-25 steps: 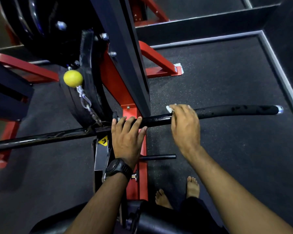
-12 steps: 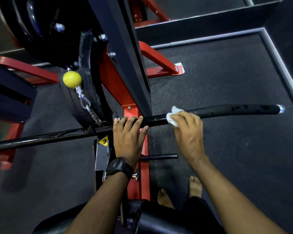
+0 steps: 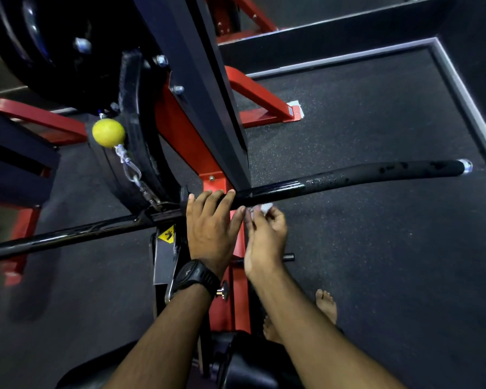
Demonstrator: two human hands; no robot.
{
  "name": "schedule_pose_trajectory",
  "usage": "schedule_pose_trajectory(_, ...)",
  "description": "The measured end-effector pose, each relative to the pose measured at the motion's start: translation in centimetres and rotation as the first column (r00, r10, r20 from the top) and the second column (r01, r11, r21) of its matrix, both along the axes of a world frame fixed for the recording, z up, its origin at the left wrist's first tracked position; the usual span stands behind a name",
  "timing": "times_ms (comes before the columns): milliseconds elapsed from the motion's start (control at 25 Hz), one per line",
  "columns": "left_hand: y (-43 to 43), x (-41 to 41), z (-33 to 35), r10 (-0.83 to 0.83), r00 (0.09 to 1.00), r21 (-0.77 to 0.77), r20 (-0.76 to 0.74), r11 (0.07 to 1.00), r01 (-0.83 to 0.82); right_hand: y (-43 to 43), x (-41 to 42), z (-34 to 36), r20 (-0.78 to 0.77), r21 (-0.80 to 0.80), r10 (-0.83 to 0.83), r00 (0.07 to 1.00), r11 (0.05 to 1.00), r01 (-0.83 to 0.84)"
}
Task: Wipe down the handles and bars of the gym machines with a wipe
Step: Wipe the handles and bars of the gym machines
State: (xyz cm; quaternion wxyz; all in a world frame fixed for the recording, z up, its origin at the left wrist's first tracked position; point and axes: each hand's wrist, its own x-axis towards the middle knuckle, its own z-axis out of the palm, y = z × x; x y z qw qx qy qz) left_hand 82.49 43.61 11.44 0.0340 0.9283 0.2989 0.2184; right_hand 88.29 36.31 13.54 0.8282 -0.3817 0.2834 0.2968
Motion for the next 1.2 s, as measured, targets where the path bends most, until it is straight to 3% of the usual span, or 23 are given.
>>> schedule_pose_trajectory(160,0.1,0.2,0.3,-0.033,0.999,-0.017,-0.007,0.999,0.033,-0.7,2.5,0.3,-0.091,0.066,-0.136,0.987,0.988,0.142)
schedule_pose_trajectory(320,0.0,0.6,0.1,-0.041,0.999,-0.031,0.008,0.999,0.041,-1.1,2.9,0.0,0.013,-0.001,-0.024,1.000,1.000,0.024)
schedule_pose_trajectory(400,-0.2,0.7,0.1,-0.036,0.999,-0.036,0.011,0.999,0.037,-1.4,2.9,-0.2,-0.008,0.042,-0.080,0.997,0.996,0.080)
schedule_pose_trajectory(520,-0.3,0.8,0.2,-0.038,0.999,-0.031,0.013,0.999,0.038,-1.6,2.8,-0.1,-0.028,0.109,-0.036,0.999,0.993,0.039)
schedule_pose_trajectory(680,-0.4,1.1,0.5,-0.054,0.999,-0.031,0.000,0.998,0.054,-2.1,4.6,-0.5,0.001,0.046,-0.199,0.980,0.979,0.198)
schedule_pose_trajectory(840,-0.5,1.4,0.3,-0.056,0.998,-0.041,0.013,0.998,0.056,-2.6,4.0,-0.4,0.111,-0.015,-0.090,0.990,0.996,0.092)
schedule_pose_trajectory(920,-0.7,1.6,0.3,-0.059,0.998,-0.041,0.010,0.997,0.059,-2.4,3.9,-0.6,0.180,-0.135,-0.076,0.981,0.986,0.102)
schedule_pose_trajectory(1000,-0.6,1.6,0.3,-0.055,0.998,-0.034,0.011,0.998,0.056,-1.9,3.4,-0.7,0.375,-0.397,0.116,0.920,0.917,0.046)
schedule_pose_trajectory(1080,-0.5,1.6,0.2,-0.059,0.998,-0.033,0.011,0.998,0.059,-2.1,3.1,-0.9,0.535,-0.615,0.381,0.754,0.787,0.039)
schedule_pose_trajectory(1200,-0.6,1.7,0.2,-0.047,0.999,-0.024,0.001,0.999,0.047,-3.6,4.0,-1.3,0.647,-0.740,0.546,0.533,0.619,0.264)
